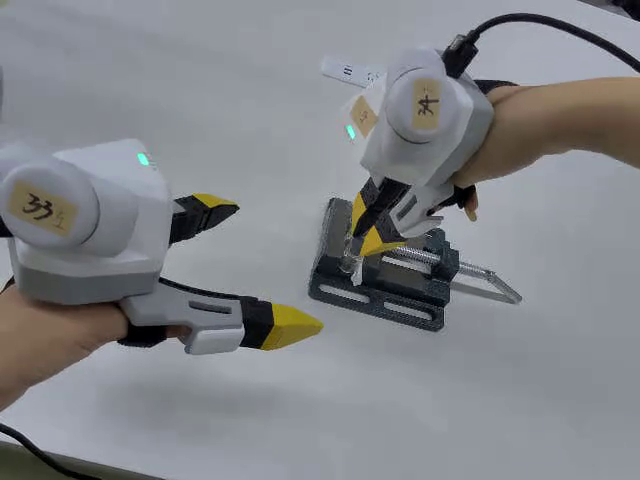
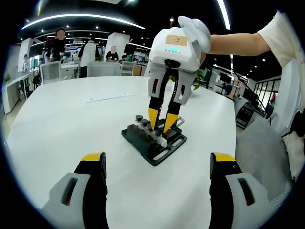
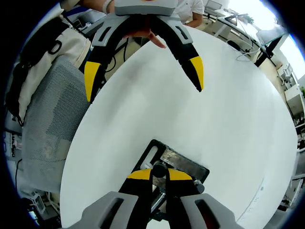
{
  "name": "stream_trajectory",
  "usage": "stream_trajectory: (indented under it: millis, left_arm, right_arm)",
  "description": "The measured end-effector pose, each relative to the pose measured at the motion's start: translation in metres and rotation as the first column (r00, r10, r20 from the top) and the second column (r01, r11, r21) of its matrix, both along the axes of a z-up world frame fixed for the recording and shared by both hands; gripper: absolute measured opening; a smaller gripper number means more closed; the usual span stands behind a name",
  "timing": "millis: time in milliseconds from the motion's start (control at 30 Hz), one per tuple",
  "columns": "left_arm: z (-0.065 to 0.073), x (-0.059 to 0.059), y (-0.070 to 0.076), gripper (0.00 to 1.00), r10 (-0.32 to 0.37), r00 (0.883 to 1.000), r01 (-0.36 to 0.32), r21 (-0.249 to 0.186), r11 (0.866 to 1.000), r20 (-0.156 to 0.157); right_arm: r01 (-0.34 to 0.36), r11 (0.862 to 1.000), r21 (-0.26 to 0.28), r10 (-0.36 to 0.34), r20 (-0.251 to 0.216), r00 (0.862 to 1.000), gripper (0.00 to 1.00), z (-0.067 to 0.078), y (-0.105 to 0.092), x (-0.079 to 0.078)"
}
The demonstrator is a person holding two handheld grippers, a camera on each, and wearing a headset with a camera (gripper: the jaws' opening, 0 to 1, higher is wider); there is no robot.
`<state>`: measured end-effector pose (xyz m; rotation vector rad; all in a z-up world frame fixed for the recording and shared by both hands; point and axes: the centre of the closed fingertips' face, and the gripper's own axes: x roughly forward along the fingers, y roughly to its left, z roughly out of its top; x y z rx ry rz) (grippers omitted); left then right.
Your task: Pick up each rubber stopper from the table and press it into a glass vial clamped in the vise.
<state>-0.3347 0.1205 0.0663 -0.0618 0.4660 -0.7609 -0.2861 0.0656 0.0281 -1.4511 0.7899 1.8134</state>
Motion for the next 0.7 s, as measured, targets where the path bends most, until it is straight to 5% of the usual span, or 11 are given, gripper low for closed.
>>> stream_trajectory:
  millis: [333, 700]
  left_arm:
    - [-0.0018, -0.0004, -0.0028, 0.89, -0.003, 1.000, 0.003, -0.006, 1.000, -0.004]
    - [-0.0009, -0.0010, -0.0009, 0.88, 0.005, 1.000, -0.005, -0.009, 1.000, -0.006]
  right_arm:
    - [-0.185, 0.983, 0.005, 0.184, 0.023, 0.983, 0.03, -0.0019, -0.0003, 0.0000]
    - [-0.168, 0.986, 0.009, 0.168, 0.000, 0.986, 0.05, 0.0003, 0.0001, -0.0023]
